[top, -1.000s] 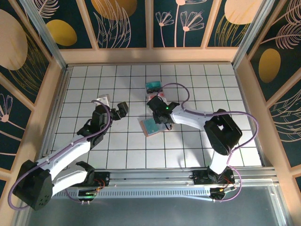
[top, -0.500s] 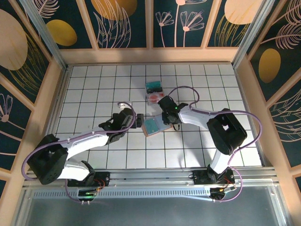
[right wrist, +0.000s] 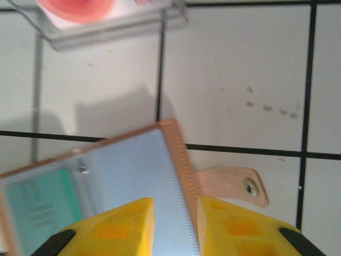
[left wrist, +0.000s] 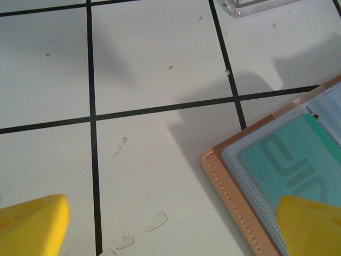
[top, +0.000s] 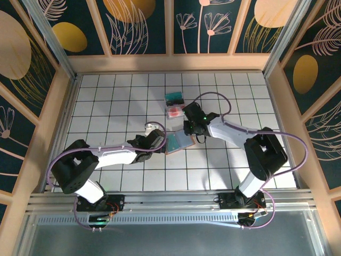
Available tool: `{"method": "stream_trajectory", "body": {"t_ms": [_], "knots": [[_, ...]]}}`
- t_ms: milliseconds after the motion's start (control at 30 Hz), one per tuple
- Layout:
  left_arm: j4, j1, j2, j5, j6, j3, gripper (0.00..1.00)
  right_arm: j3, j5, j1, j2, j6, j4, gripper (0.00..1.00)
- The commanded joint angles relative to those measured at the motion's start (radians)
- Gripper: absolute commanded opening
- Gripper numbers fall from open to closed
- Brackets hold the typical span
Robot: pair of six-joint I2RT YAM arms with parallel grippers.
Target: Take the credit cards out of the card holder
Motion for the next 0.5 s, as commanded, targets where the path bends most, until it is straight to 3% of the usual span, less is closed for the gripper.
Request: {"method": "stream_trajectory", "body": {"t_ms": [0,200,467], "knots": [[0.021,0.0,0.034,-0.022,-0.04,0.004,0.99,0.025,-0.14,-0.007,-0.014,0.027,0.024,0.27],[0.028,0.0,0.095,-0.017,-0.05,0.022,0.99,0.018,-0.32,-0.008,0.05,0.038,0.095,0.27],[0.002,0.003,0.121,-0.027,-0.049,0.02,0.99,-0.02,-0.414,-0.013,0.117,0.048,0.165,0.28]]}}
